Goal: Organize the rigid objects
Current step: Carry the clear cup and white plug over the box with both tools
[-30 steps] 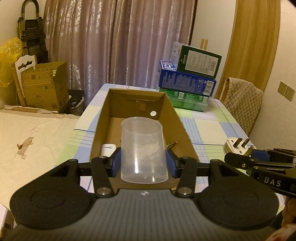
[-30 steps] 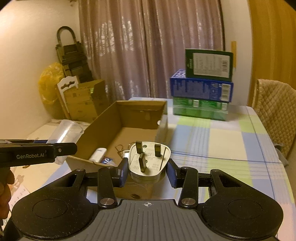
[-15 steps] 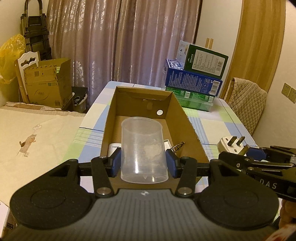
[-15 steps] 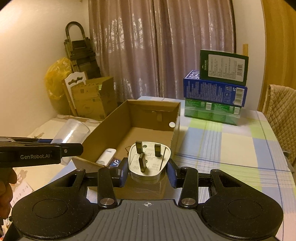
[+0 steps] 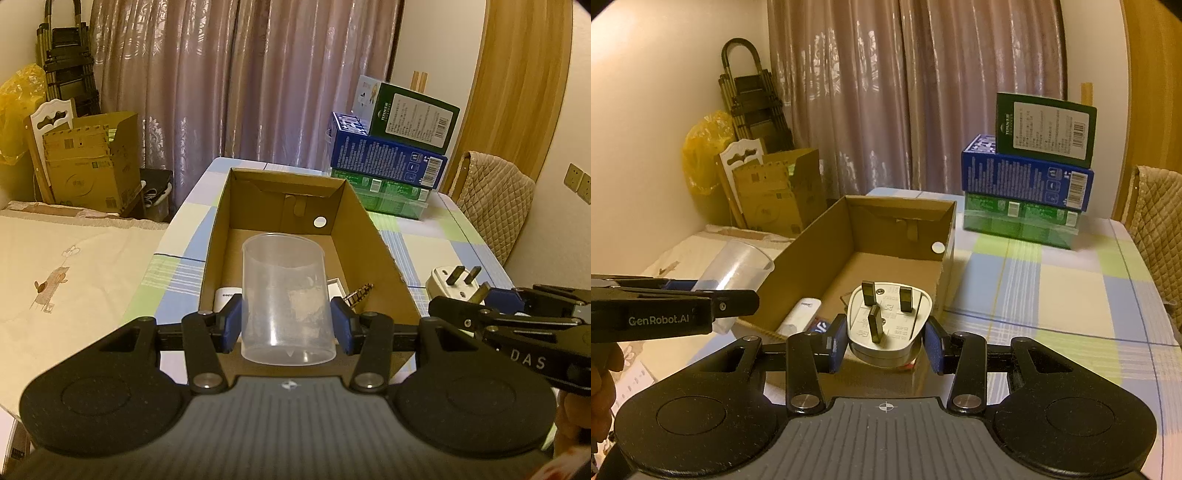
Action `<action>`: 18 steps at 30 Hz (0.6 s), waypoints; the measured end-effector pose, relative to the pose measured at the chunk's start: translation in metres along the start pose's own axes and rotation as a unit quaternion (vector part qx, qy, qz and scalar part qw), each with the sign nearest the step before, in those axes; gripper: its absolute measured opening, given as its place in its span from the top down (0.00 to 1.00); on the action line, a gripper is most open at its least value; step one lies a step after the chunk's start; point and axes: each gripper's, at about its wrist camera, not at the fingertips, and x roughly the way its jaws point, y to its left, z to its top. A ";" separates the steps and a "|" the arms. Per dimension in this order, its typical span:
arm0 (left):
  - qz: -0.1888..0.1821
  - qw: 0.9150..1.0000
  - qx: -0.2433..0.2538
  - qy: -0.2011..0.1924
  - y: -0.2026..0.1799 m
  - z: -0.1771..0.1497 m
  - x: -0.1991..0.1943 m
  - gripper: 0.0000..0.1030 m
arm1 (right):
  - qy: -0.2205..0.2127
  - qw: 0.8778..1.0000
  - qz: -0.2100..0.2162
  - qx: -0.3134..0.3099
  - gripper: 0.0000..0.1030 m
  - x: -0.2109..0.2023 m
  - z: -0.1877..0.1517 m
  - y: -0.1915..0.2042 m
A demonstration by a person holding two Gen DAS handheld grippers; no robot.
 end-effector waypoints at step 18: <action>-0.020 1.000 0.016 0.017 0.022 0.043 0.053 0.57 | 0.032 0.999 0.020 -0.007 0.61 0.066 0.041 -0.005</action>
